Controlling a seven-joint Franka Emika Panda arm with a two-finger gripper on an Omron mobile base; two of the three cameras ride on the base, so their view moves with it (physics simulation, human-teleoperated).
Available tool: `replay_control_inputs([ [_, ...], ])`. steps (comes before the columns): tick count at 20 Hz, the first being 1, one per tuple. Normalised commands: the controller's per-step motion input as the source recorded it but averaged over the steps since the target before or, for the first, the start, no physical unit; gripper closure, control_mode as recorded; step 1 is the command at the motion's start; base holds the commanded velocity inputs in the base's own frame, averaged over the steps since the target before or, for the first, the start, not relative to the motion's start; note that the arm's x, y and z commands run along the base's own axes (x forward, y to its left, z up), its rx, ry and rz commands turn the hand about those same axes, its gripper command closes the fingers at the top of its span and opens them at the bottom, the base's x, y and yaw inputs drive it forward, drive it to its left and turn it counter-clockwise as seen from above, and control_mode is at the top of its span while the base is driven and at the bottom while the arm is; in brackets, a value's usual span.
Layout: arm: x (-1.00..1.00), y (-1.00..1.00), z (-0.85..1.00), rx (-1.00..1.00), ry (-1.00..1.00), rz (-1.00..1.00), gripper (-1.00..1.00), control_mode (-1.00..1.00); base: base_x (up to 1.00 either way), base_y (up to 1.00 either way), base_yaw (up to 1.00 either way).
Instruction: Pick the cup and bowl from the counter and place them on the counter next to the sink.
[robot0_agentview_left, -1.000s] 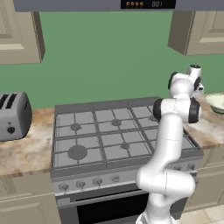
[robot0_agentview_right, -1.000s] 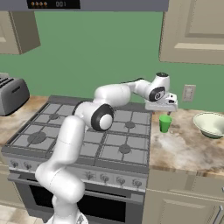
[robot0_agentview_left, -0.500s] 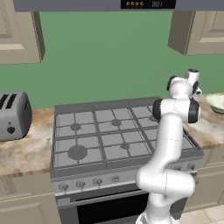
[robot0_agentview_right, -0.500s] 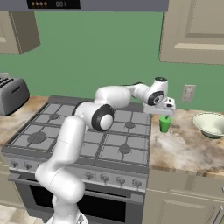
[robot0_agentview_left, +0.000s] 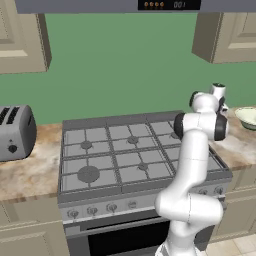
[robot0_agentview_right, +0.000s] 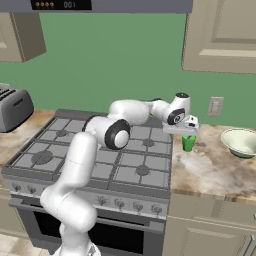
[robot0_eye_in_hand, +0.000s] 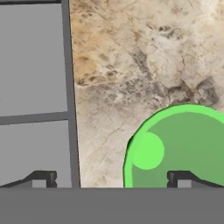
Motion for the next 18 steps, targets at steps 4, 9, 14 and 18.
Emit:
replay_control_inputs([
  [4, 0.0, 0.0, -0.31, 0.0, 0.0, 0.0, -1.0, -1.0, 0.0, 0.0, 0.0],
  [9, 0.0, 0.05, -0.09, 0.0, 0.0, 0.0, -1.0, -1.0, 0.0, 0.0, 0.0],
  [14, -0.01, -0.01, 0.0, 0.0, 0.0, 0.0, 1.0, -1.0, 0.0, 0.0, 0.0],
  [18, 0.0, 0.0, 0.0, 0.0, 0.0, 0.0, 1.0, -1.0, 0.0, 0.0, 0.0],
])
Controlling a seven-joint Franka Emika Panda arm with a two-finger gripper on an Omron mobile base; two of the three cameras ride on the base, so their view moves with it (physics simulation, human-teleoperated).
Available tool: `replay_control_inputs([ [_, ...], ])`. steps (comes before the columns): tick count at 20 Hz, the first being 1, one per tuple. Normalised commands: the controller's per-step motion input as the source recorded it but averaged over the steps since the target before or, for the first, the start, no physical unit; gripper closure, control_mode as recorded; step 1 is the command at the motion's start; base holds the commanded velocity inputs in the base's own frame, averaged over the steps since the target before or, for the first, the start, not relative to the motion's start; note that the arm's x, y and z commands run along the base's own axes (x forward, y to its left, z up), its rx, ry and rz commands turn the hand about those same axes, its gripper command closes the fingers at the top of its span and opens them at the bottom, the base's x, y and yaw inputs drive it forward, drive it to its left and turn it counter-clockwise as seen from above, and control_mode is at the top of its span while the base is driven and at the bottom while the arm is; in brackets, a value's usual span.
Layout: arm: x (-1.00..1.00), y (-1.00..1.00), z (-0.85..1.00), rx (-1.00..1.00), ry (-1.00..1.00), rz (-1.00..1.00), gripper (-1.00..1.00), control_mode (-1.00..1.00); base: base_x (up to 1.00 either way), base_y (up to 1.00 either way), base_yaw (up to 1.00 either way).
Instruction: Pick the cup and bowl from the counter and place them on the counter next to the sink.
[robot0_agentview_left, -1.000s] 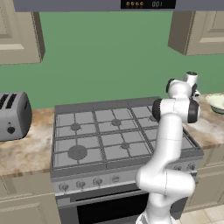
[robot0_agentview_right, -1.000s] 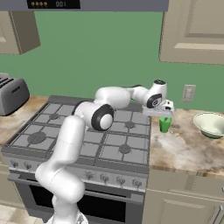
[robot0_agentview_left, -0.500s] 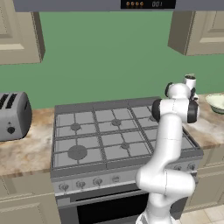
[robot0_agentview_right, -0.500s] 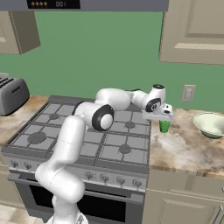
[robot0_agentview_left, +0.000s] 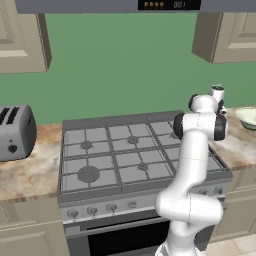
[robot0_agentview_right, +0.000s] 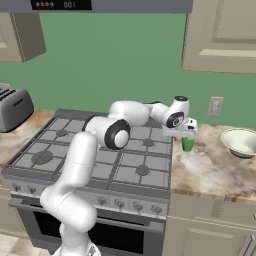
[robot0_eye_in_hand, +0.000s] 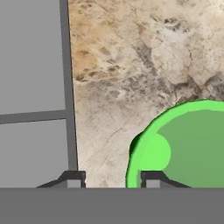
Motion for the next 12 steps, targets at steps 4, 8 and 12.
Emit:
replay_control_inputs([
  [4, 0.0, 0.0, 0.0, 0.0, 0.0, 0.0, 1.0, -1.0, 0.0, 0.0, 0.0],
  [8, -0.01, 0.0, 0.0, 0.0, 0.0, 0.0, 1.0, -1.0, 0.0, 0.0, 0.0],
  [12, -0.06, 0.0, 0.04, 0.0, 0.0, 0.0, 1.0, -1.0, 0.0, 0.0, 0.0],
])
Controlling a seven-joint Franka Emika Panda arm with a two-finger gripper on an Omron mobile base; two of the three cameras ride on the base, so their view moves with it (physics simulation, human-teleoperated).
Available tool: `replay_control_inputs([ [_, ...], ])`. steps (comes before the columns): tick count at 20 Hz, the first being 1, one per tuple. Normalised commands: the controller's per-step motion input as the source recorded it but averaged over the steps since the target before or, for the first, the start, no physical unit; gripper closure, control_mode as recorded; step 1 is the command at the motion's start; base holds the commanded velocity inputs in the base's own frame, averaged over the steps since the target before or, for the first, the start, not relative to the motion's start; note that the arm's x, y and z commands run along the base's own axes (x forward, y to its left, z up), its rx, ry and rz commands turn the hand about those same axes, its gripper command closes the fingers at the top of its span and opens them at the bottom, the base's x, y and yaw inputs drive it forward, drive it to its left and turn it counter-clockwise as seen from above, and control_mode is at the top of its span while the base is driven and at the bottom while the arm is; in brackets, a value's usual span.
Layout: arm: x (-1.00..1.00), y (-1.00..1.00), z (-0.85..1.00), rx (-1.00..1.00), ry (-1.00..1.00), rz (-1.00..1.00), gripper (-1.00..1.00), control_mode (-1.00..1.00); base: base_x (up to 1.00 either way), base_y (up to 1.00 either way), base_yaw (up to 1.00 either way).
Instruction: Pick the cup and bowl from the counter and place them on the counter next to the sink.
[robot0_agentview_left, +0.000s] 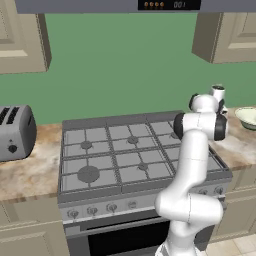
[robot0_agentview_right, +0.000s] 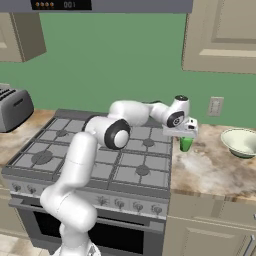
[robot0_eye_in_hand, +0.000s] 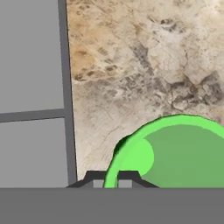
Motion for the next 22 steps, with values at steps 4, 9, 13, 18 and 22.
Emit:
replay_control_inputs([
  [4, -0.28, -0.02, 0.45, 0.02, -0.01, 0.0, 1.0, -1.0, 0.0, 0.0, 0.0],
  [9, -0.51, 0.0, 0.43, 0.06, -0.09, 0.0, 1.0, -1.0, 0.0, 0.0, 0.0],
  [13, -0.67, 0.0, 0.22, 0.02, -0.08, 0.0, 1.0, -1.0, 0.0, 0.0, 0.0],
  [18, -0.7, 0.0, 0.31, 0.0, -0.06, 0.0, 1.0, -1.0, 0.0, 0.0, 0.0],
  [22, -0.71, 0.16, 0.39, 0.0, -0.12, 0.0, 1.0, -1.0, 0.0, 0.0, 0.0],
])
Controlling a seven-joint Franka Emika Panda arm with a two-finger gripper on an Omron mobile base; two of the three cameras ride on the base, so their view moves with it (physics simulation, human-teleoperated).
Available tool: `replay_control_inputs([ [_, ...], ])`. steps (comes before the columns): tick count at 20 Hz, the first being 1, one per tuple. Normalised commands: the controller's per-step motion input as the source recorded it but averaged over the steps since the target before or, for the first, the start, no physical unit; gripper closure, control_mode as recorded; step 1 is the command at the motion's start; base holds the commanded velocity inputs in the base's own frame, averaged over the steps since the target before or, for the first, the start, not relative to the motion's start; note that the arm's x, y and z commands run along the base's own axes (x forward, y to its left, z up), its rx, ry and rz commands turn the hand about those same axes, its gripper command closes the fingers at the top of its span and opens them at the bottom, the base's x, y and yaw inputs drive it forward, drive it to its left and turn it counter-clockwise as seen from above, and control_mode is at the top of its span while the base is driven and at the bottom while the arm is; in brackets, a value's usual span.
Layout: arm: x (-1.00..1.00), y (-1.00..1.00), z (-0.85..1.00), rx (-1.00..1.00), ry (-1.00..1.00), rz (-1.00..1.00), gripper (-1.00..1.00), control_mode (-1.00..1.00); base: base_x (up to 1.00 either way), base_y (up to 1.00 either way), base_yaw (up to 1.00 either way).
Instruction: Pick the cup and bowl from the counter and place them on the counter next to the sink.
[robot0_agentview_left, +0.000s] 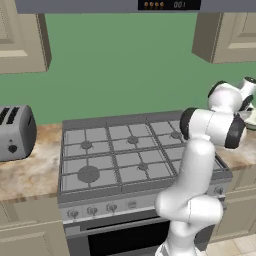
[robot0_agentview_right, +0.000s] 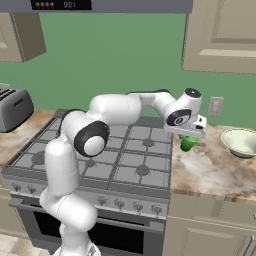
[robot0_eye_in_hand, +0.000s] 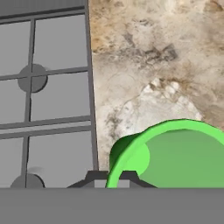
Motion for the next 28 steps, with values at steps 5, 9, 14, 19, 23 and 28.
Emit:
replay_control_inputs([
  [5, -0.81, 0.31, 0.53, 0.0, -0.17, 0.0, 1.0, -1.0, 0.0, 0.0, 0.0],
  [9, -0.88, 0.48, 0.55, 0.0, -0.16, 0.01, 1.0, -1.0, 0.0, 0.0, 0.0],
  [14, -0.82, 0.8, 0.62, -0.02, -0.07, 0.03, 1.0, -1.0, 0.0, 0.0, 0.0],
  [19, -0.84, 0.76, 0.57, -0.09, 0.01, 0.02, 1.0, -1.0, 0.0, 0.0, 0.0],
  [23, -0.86, 0.71, 0.48, -0.13, 0.09, 0.0, 1.0, -1.0, 0.0, 0.0, 0.0],
  [28, -0.39, 0.74, 0.25, -0.1, 0.14, -0.02, 1.0, -1.0, 0.0, 0.0, 0.0],
])
